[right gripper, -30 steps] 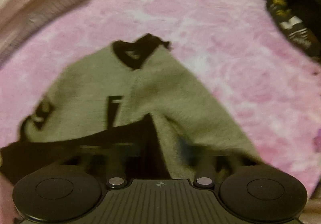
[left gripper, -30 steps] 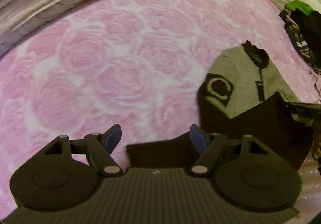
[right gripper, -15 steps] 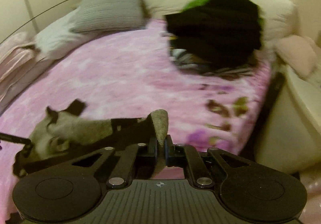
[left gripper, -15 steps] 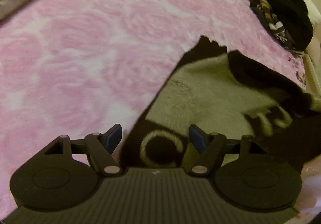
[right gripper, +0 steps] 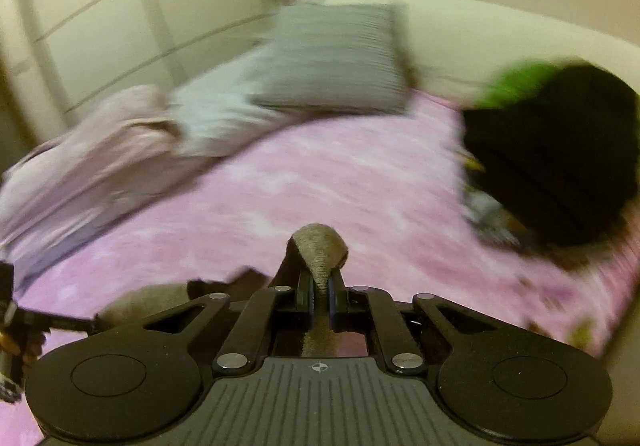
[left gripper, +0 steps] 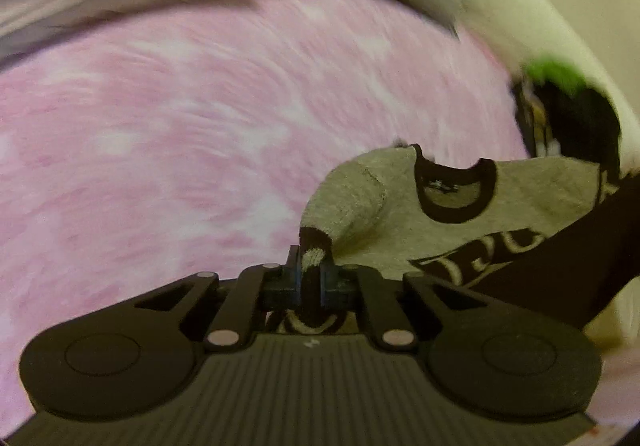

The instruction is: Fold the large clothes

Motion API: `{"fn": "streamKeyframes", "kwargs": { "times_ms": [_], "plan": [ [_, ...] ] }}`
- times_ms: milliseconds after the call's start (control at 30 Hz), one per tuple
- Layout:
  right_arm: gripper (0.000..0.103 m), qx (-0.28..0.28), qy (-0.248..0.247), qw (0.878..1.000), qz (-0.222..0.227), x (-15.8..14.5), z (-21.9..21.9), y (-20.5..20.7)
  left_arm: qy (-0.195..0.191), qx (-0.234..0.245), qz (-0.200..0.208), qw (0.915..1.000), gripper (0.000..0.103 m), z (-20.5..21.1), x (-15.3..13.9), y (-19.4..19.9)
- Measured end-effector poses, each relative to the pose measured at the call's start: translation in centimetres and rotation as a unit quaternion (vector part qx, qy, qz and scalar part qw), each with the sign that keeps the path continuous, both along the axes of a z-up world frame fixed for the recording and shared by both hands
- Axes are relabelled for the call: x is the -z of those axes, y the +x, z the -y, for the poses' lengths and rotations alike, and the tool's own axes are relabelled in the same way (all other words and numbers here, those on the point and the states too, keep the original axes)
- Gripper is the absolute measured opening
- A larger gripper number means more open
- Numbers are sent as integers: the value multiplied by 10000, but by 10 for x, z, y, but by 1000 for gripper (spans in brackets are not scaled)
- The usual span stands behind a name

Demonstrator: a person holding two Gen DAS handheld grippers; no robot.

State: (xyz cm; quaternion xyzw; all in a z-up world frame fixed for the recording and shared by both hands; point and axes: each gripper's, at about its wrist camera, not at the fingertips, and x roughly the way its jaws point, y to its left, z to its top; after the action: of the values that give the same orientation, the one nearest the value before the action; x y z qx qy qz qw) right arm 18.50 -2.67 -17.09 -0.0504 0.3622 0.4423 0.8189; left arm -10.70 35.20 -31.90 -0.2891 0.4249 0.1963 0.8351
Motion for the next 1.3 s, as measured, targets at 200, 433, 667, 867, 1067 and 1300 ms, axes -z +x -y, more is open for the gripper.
{"fn": "streamKeyframes", "kwargs": {
  "times_ms": [200,433,667,867,1067,1300],
  "plan": [
    [3,-1214,865,9888,-52,-39,-82,2,1035,-1392,89,9848,6,-25,-114,-90],
    [26,-1913,670,9789,-259,-54,-236,10,2279,-2556,-179,9394,43,-81,-175,-118],
    [60,-2361,207,9715,9,-6,-265,-35,1767,-3126,-795,9299,46,-91,-121,-160],
    [60,-3523,-683,9328,340,83,-291,-106,858,-3473,-1201,9261,46,-62,-41,-205],
    [60,-4588,-1190,8682,1468,164,-322,-171,372,-3605,-1455,9206,46,-50,12,-224],
    [4,-5043,-1249,8134,2616,228,-351,-197,191,-3551,-1520,9222,44,-58,40,-230]
  ]
}}
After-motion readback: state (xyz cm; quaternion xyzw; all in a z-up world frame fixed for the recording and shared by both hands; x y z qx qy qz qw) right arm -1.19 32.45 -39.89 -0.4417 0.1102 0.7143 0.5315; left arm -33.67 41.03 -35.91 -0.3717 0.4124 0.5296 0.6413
